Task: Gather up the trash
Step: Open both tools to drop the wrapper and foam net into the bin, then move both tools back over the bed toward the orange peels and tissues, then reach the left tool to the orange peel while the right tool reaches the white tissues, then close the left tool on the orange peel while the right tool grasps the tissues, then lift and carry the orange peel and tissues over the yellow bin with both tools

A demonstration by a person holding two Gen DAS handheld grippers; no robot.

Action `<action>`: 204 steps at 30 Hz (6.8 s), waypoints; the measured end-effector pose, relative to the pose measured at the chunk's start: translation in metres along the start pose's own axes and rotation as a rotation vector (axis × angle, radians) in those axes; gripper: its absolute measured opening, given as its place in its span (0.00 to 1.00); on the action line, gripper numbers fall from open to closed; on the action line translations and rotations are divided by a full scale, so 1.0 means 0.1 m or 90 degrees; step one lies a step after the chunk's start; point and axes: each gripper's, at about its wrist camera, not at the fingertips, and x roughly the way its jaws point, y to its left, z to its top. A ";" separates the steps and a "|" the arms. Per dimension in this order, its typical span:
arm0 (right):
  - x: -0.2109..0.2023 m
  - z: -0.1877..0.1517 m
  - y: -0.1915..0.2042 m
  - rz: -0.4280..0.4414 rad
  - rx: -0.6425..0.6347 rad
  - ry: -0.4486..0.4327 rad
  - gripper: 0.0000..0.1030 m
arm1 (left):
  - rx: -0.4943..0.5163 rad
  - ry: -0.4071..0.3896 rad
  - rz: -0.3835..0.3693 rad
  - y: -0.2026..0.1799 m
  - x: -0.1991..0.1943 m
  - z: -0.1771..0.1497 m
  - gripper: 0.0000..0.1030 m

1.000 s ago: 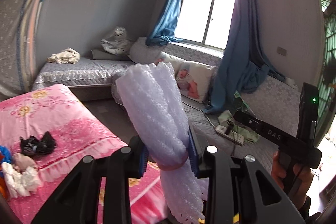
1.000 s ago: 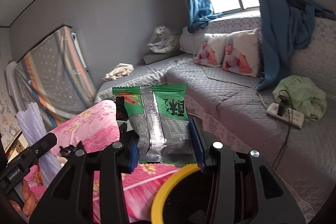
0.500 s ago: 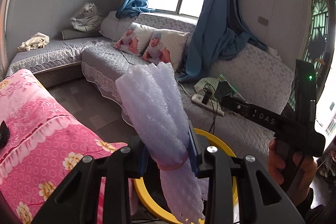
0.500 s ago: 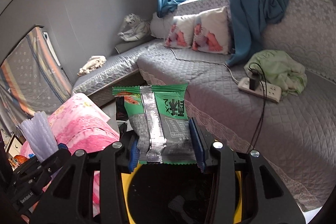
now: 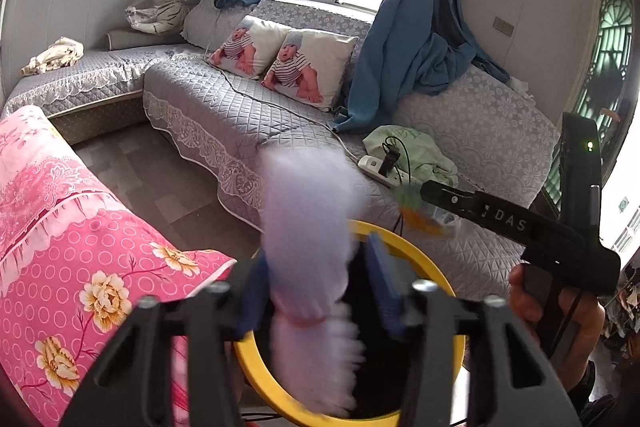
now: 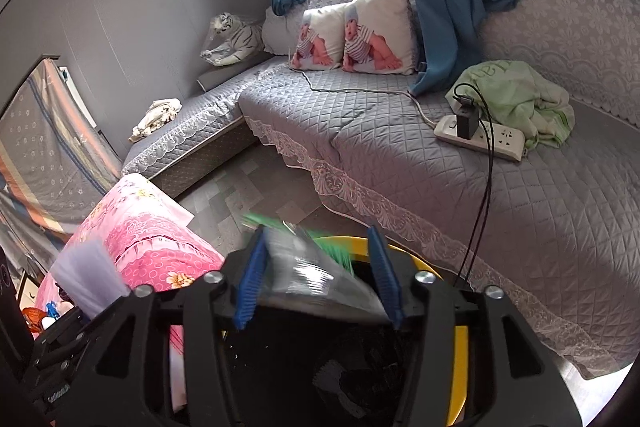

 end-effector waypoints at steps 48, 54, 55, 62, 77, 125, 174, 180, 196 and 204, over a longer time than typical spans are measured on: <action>-0.29 -0.39 3.69 0.412 -0.363 -0.028 0.67 | -0.187 -0.217 0.556 2.05 -3.46 -0.38 0.76; -0.11 -0.68 3.98 0.430 -0.399 0.035 0.67 | -0.212 -0.200 0.580 2.20 -3.53 -0.66 0.78; -0.06 -0.74 4.00 0.433 -0.403 0.049 0.67 | -0.215 -0.196 0.586 2.23 -3.54 -0.71 0.79; 0.20 -1.08 4.17 0.451 -0.429 0.118 0.67 | -0.253 -0.154 0.582 2.46 -3.47 -1.03 0.79; 0.73 -1.60 4.36 0.441 -0.462 0.228 0.61 | -0.290 -0.077 0.557 2.79 -3.17 -1.38 0.79; 1.06 -1.85 4.63 0.501 -0.463 0.374 0.19 | -0.365 -0.044 0.487 3.16 -2.89 -1.42 0.39; -0.34 -0.61 3.75 0.522 -0.373 0.048 0.17 | -0.219 -0.264 0.507 1.81 -3.43 -0.60 0.38; -0.54 -0.39 3.43 0.494 -0.345 -0.021 0.17 | -0.178 -0.290 0.480 1.57 -3.30 -0.39 0.38; -0.78 0.07 2.28 0.315 -0.251 -0.153 0.17 | -0.061 -0.277 0.347 0.93 -2.55 0.17 0.38; -0.66 0.19 1.61 0.219 -0.178 -0.151 0.17 | -0.021 -0.242 0.253 0.68 -1.99 0.33 0.39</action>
